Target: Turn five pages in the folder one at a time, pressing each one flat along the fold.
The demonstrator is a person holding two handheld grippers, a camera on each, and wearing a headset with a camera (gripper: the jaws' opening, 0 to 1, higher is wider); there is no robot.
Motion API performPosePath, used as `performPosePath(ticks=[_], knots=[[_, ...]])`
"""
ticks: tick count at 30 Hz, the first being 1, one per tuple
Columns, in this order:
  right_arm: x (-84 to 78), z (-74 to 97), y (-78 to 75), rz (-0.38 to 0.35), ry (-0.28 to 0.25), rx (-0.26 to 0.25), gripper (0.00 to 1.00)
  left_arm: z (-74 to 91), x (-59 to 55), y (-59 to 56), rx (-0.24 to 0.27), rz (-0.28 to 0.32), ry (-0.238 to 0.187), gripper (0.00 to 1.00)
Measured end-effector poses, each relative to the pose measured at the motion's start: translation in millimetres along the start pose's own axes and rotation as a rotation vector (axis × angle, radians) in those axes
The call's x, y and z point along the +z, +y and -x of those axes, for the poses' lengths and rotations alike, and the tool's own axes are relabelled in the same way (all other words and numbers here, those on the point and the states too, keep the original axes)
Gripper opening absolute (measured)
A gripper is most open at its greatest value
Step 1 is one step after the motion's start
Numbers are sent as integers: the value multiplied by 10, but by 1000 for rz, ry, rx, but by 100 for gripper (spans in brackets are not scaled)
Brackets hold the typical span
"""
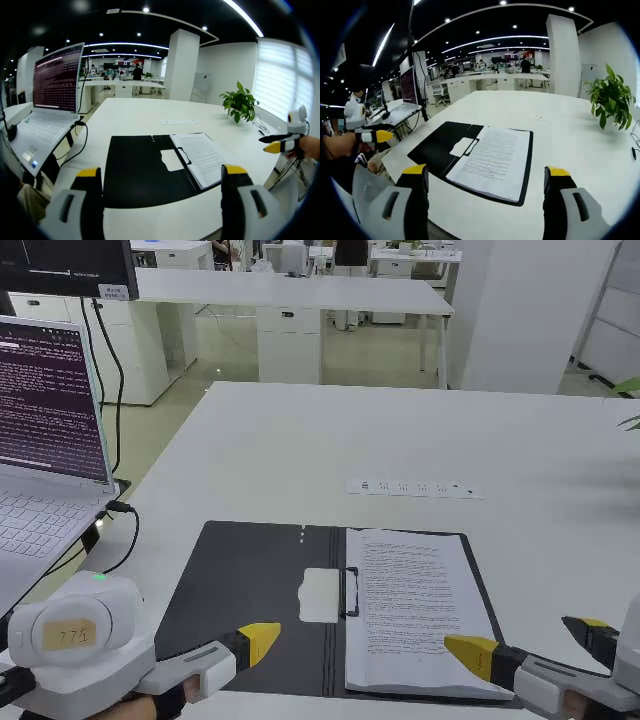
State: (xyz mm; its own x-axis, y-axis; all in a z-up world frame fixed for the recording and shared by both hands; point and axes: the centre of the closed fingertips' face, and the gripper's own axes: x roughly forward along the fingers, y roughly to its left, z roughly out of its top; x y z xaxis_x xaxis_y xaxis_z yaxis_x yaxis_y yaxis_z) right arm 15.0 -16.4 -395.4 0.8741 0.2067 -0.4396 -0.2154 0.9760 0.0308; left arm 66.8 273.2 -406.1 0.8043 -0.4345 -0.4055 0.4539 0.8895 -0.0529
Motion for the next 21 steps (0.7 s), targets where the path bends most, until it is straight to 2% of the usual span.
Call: performPosePath(ticks=[7,11,19,21], knots=[[-11,-15,4,-4,4,1,100,-9,33,-12,-8,16,-17,99],[7,-23,25,1,-4,7,100,-6,19,1,0,5,-10,99],[-34,-38,82,-7,-1,25,100,35,1,50,12,47,-15,99],[-57,-40,100,-5,10,30,100,38,-26,61,16,52,-2,99]])
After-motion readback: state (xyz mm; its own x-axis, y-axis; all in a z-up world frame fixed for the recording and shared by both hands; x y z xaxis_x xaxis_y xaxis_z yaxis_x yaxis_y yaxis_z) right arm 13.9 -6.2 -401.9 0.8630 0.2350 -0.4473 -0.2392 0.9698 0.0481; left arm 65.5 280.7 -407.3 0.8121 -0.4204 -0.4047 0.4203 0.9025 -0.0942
